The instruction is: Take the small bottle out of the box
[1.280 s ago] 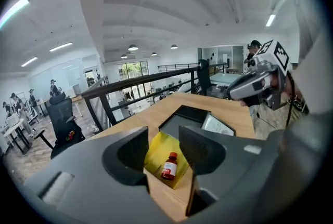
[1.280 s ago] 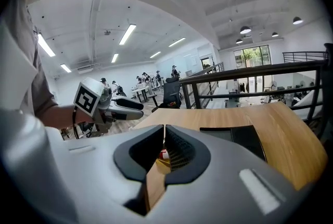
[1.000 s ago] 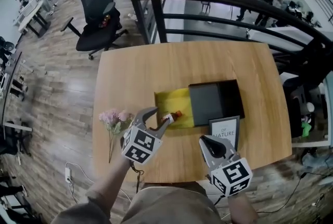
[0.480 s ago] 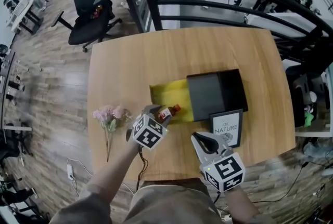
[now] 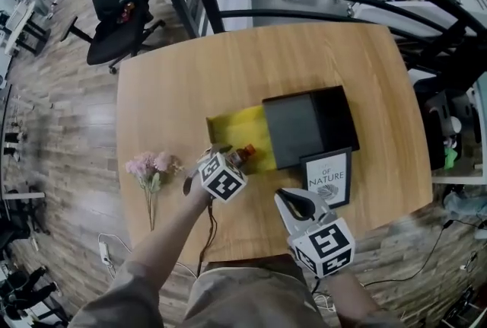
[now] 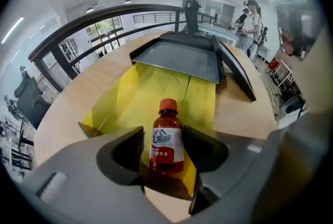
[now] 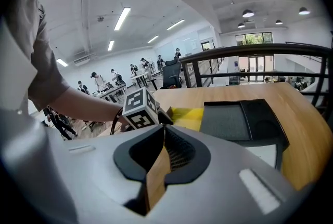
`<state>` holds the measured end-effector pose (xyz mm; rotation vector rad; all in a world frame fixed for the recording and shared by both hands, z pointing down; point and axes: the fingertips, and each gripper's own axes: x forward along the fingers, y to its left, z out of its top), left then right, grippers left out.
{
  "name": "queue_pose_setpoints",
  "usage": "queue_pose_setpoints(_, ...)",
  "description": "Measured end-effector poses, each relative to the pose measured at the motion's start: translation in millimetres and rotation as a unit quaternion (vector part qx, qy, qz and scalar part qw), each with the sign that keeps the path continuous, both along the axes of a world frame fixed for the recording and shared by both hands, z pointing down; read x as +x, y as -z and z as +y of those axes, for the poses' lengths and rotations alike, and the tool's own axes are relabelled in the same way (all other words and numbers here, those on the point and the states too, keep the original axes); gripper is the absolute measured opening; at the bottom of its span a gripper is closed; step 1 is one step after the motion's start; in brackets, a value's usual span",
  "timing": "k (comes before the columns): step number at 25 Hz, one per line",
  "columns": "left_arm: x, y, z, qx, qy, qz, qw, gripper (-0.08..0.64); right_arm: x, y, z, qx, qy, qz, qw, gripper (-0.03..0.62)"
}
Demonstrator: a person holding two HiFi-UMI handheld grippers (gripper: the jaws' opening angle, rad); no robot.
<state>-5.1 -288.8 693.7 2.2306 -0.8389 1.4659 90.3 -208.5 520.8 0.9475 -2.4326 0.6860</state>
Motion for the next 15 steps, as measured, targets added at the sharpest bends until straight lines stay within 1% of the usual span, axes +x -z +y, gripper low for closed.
queue_pose_setpoints(3, 0, -10, 1, -0.009, -0.017, -0.03, 0.9994, 0.242, 8, -3, 2, -0.004, -0.008, 0.003, 1.0, 0.018)
queue_pose_setpoints(5, -1, -15, 2, -0.006, -0.031, -0.051, 0.9982, 0.239, 12, -6, 5, -0.006, -0.013, 0.004, 1.0, 0.018)
queue_pose_setpoints(7, -3, -17, 1, -0.002, -0.039, -0.061, 0.9974, 0.215, 14, -9, 6, -0.009, -0.017, 0.004, 1.0, 0.018)
queue_pose_setpoints(11, -2, -17, 4, -0.003, -0.041, -0.053, 0.9977, 0.21, 18, -9, 9, -0.008, -0.023, 0.001, 1.0, 0.018)
queue_pose_setpoints(13, 0, -13, 7, -0.004, -0.04, -0.039, 0.9984, 0.209, 20, -3, 9, 0.0, -0.026, -0.003, 1.0, 0.018)
queue_pose_setpoints(15, 2, -1, 6, 0.007, -0.029, -0.019, 0.9994, 0.205, 23, 8, 7, 0.013, -0.03, -0.009, 0.999, 0.018)
